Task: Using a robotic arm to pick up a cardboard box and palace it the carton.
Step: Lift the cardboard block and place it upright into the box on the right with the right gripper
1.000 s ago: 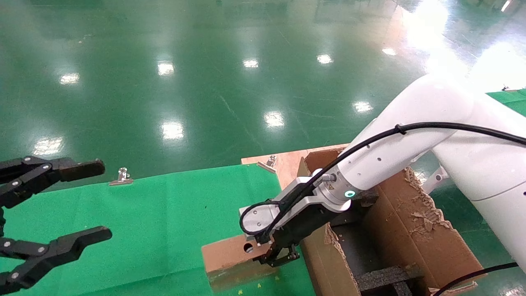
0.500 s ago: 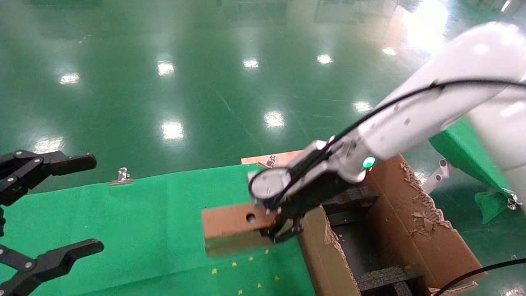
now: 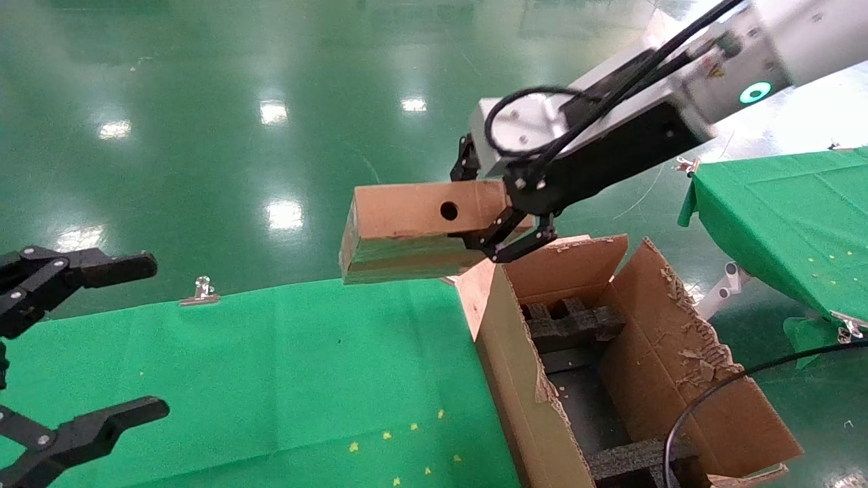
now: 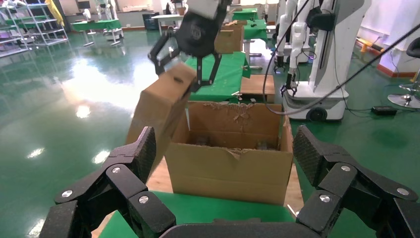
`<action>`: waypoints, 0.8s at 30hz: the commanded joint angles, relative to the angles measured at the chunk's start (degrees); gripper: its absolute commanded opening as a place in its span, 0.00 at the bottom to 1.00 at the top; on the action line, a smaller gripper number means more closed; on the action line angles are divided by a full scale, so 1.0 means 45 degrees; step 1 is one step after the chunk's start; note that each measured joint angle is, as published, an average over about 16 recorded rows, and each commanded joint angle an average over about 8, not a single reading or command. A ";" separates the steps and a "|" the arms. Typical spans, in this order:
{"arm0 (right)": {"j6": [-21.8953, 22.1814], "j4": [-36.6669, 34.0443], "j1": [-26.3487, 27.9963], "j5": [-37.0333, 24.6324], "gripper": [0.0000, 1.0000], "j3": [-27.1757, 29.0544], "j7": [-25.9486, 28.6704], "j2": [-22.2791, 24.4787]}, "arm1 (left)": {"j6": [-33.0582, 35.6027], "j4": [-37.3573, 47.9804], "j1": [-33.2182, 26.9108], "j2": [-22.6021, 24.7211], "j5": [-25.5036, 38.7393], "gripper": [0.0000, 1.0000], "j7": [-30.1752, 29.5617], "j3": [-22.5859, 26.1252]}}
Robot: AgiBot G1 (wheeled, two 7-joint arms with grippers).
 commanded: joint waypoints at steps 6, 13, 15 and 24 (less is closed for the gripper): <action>-0.0013 -0.0457 0.1016 0.1084 0.00 -0.1467 -0.0409 0.0438 | 0.0000 0.0000 0.0000 0.0000 0.0000 1.00 0.0000 0.0000; -0.0064 -0.0755 0.2243 0.1516 0.00 -0.3265 -0.0549 0.1582 | 0.0000 0.0000 0.0000 0.0000 -0.0001 1.00 0.0000 0.0001; -0.0080 -0.0714 0.2759 0.1572 0.00 -0.3839 -0.0461 0.2059 | 0.0000 0.0000 0.0000 0.0000 -0.0001 1.00 0.0001 0.0001; -0.0111 -0.0208 0.5307 0.1331 0.00 -0.6655 0.0226 0.4177 | -0.0001 0.0000 0.0000 -0.0001 -0.0001 1.00 0.0001 0.0002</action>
